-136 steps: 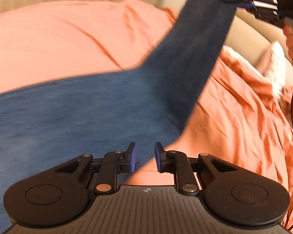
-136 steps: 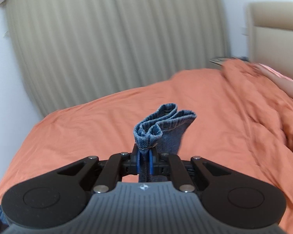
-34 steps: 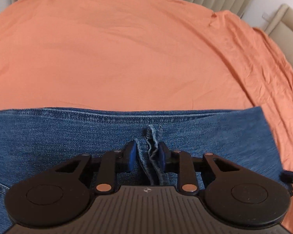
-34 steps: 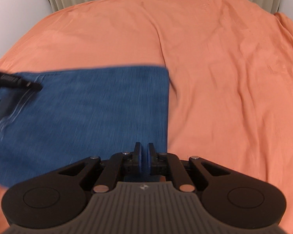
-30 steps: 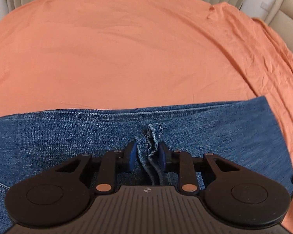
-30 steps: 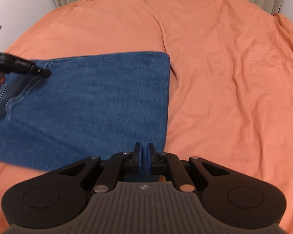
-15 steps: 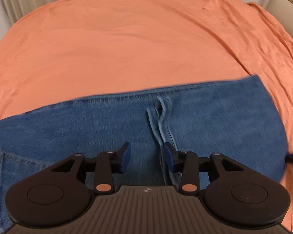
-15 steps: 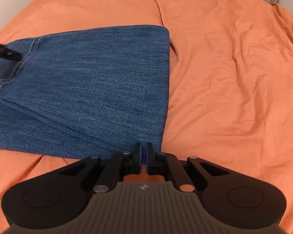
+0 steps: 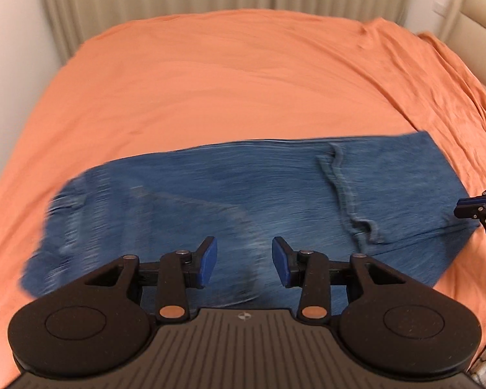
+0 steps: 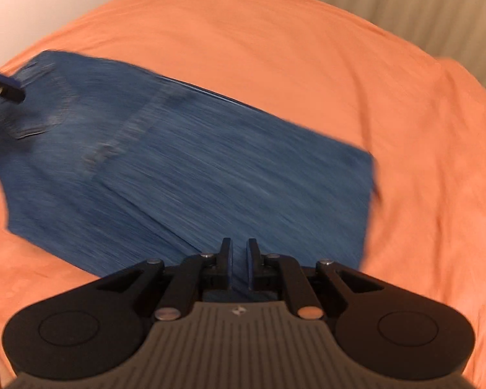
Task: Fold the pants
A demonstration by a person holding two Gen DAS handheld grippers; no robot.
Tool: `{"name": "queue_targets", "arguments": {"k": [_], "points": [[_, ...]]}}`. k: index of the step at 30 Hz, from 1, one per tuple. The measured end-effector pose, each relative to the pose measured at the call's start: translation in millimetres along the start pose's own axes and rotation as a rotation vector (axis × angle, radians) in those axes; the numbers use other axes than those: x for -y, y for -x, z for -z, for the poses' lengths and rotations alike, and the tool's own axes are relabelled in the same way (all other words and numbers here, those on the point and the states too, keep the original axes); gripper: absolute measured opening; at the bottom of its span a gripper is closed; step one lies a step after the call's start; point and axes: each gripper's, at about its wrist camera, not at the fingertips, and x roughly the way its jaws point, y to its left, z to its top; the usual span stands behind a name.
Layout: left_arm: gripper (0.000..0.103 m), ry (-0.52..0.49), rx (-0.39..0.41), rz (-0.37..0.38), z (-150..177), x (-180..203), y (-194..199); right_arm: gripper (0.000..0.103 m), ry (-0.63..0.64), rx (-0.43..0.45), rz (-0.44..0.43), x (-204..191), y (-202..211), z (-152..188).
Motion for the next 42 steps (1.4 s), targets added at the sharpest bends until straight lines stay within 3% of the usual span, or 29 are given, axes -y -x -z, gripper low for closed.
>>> {"name": "queue_targets", "arguments": {"k": [1,3,6,11,14,21,25,27,33,37,42], "points": [[0.048,0.025,0.01,-0.008,4.5,-12.7,6.2,0.007,0.036,0.003,-0.019,-8.8,-2.7,-9.3],[0.05,0.081,0.029,-0.021,14.3,-37.0,15.7,0.019,0.121,0.003,-0.061,-28.8,-8.4,-26.2],[0.055,0.189,0.056,-0.039,30.9,-76.0,22.5,0.025,0.253,0.0,-0.077,-58.8,-20.6,-50.6],[0.062,0.472,0.139,-0.078,64.2,-144.7,30.3,0.036,0.383,0.009,-0.09,-85.2,-45.2,-85.8],[0.068,0.616,0.181,-0.089,83.9,-169.8,27.2,0.036,0.433,-0.001,-0.073,-92.4,-61.6,-102.7],[0.07,0.884,0.196,0.018,111.1,-208.1,-22.8,0.036,0.462,-0.073,-0.084,-99.7,-109.9,-128.5],[0.072,0.934,0.222,0.07,114.7,-218.3,-53.4,0.035,0.48,-0.103,-0.1,-103.5,-124.6,-131.8],[0.066,0.928,0.193,0.063,110.6,-221.5,-67.9,0.036,0.472,-0.115,-0.111,-101.6,-127.6,-133.7],[0.037,0.887,0.154,0.053,95.5,-228.4,-81.0,0.037,0.425,-0.127,-0.135,-93.6,-134.8,-137.7],[0.026,0.825,0.121,0.022,78.3,-224.4,-77.9,0.037,0.414,-0.126,-0.133,-94.4,-137.4,-136.5],[0.023,0.735,0.185,-0.043,55.3,-202.6,-44.7,0.038,0.396,-0.114,-0.118,-88.8,-131.2,-133.6]]}}
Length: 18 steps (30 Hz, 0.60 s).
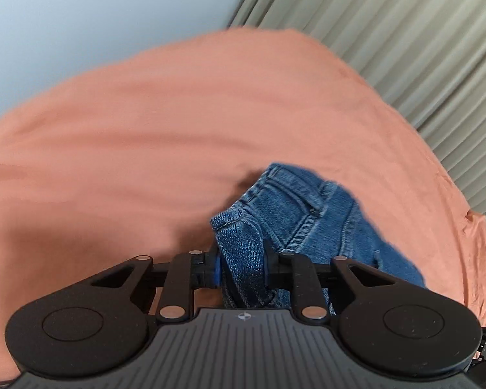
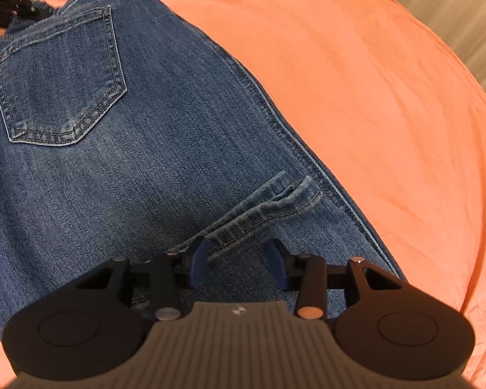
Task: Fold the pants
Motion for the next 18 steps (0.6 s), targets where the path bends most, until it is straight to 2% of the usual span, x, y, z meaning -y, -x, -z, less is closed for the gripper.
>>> {"name": "queue_targets", "arguments": {"k": [4,10,13,18], "points": [[0.017,-0.085,0.095,0.031,-7.3,39.2,43.0,0.039,-0.022,0.026,0.017,-1.2,10.0,6.5],[0.017,-0.293,0.184,0.097,1.4,135.8,100.5,0.041,-0.136,0.093,-0.007,13.7,52.9,35.4],[0.017,-0.441,0.221,0.131,22.9,194.9,118.7,0.041,-0.207,0.132,-0.024,23.8,78.5,60.1],[0.017,-0.688,0.219,0.172,87.2,287.4,121.0,0.041,-0.316,0.159,-0.02,38.0,111.3,107.5]]}}
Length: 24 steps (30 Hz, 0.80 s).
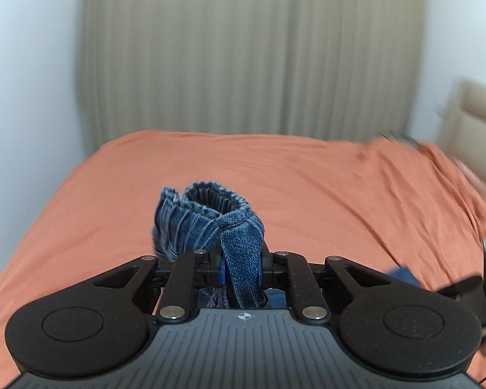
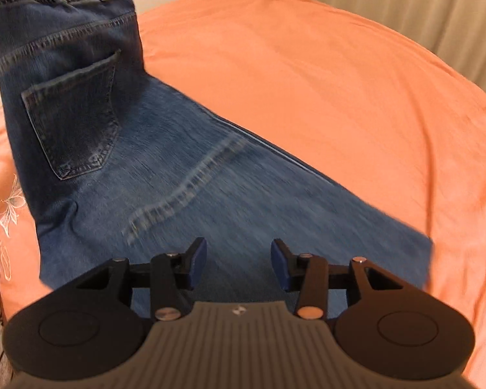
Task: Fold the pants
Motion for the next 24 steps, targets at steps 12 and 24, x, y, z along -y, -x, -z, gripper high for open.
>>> {"name": "queue_targets", "arguments": {"k": [12,24], "points": [[0.022,-0.123,-0.419,0.34,86.0,152.7,-93.3,0.041,-0.244,-0.003,-0.013,57.2,53.8,109.4],[0.06,-0.202,-0.373,0.414,56.6,122.1,-74.1,0.041,-0.329,0.1,-0.051,73.0,69.1,117.6]]}}
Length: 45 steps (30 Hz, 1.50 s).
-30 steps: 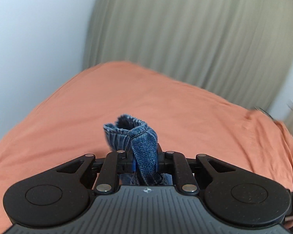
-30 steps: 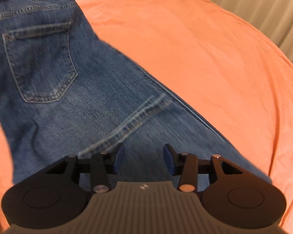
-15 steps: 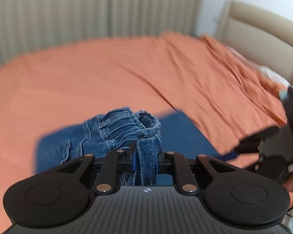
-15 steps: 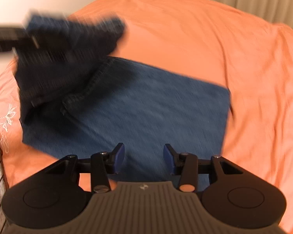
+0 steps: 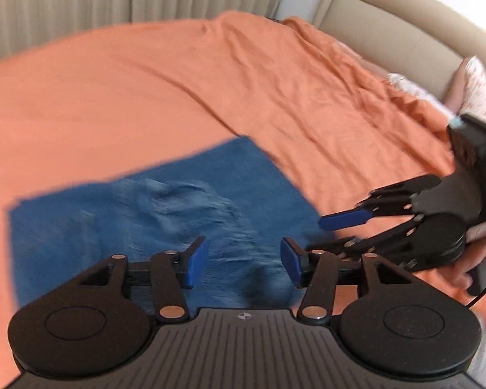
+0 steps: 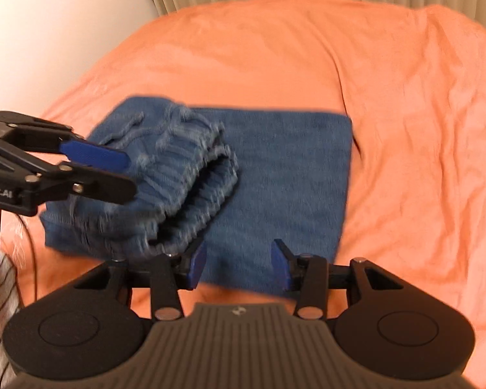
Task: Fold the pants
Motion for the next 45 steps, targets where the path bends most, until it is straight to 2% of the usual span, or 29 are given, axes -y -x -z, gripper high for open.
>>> {"name": "queue_targets", "arguments": {"k": [3,4,5,7,11,14,15,17,18,19,20,24,27,29,32,34,38,40,42,45], "points": [[0.06,-0.008,-0.01,-0.109,-3.5,-23.3,-1.0,0.042,-0.028,0.046,-0.04,-3.9,-9.6,-17.1],[0.06,-0.002,-0.008,-0.138,-1.9,-33.3,0.3,0.044,-0.032,0.066,-0.048,-6.5,-14.0,-22.9],[0.06,0.006,-0.009,-0.165,-0.7,-43.6,1.3,0.051,-0.04,0.089,-0.05,-8.8,-18.8,-28.1],[0.06,0.036,-0.011,-0.209,2.1,-63.9,1.9,0.054,-0.071,0.119,-0.066,-12.7,-30.7,-39.6],[0.06,0.135,-0.007,-0.23,11.2,-97.4,9.9,0.054,-0.143,0.138,-0.087,-13.7,-62.4,-62.6],[0.06,0.161,-0.013,-0.238,18.3,-108.8,10.6,0.053,-0.2,0.097,-0.096,-7.9,-96.6,-78.0],[0.06,0.162,-0.017,-0.237,21.2,-111.2,10.6,0.05,-0.223,0.081,-0.099,-5.5,-106.0,-80.3],[0.06,0.156,-0.021,-0.234,26.9,-113.6,10.4,0.035,-0.28,0.075,-0.129,-1.7,-114.8,-81.8],[0.06,0.151,-0.021,-0.235,29.1,-114.9,11.4,0.027,-0.288,0.084,-0.121,-2.5,-112.3,-83.6],[0.06,0.147,-0.02,-0.237,31.1,-116.2,12.5,0.023,-0.275,0.1,-0.112,-5.6,-104.9,-85.0],[0.06,0.145,-0.017,-0.236,33.7,-117.9,13.9,0.013,-0.252,0.121,-0.111,-10.2,-96.4,-87.2],[0.053,0.163,-0.002,-0.213,37.8,-123.1,16.2,0.01,-0.201,0.176,-0.147,-27.8,-45.8,-94.5],[0.048,0.177,0.009,-0.194,37.7,-122.8,17.0,0.009,-0.242,0.209,-0.201,-30.7,-4.5,-92.3],[0.047,0.169,0.01,-0.179,37.4,-120.7,16.1,0.009,-0.267,0.197,-0.187,-28.5,7.0,-85.5],[0.047,0.153,0.003,-0.186,36.9,-115.8,13.2,0.009,-0.313,0.12,-0.118,-17.6,-9.3,-66.5],[0.047,0.145,-0.003,-0.186,36.7,-113.3,11.7,0.009,-0.371,0.09,-0.102,-6.5,-24.9,-53.2],[0.047,0.119,-0.022,-0.206,35.5,-111.1,9.0,0.01,-0.446,0.078,-0.072,7.6,-52.2,-42.3],[0.047,0.121,-0.03,-0.21,36.2,-112.7,6.7,0.016,-0.476,0.07,-0.077,11.2,-58.7,-41.7],[0.047,0.132,-0.036,-0.212,36.3,-115.1,4.2,0.026,-0.502,0.061,-0.092,11.3,-59.1,-42.2],[0.047,0.143,-0.043,-0.219,34.8,-116.5,-1.5,0.029,-0.551,0.054,-0.151,19.4,-70.1,-39.3]]}}
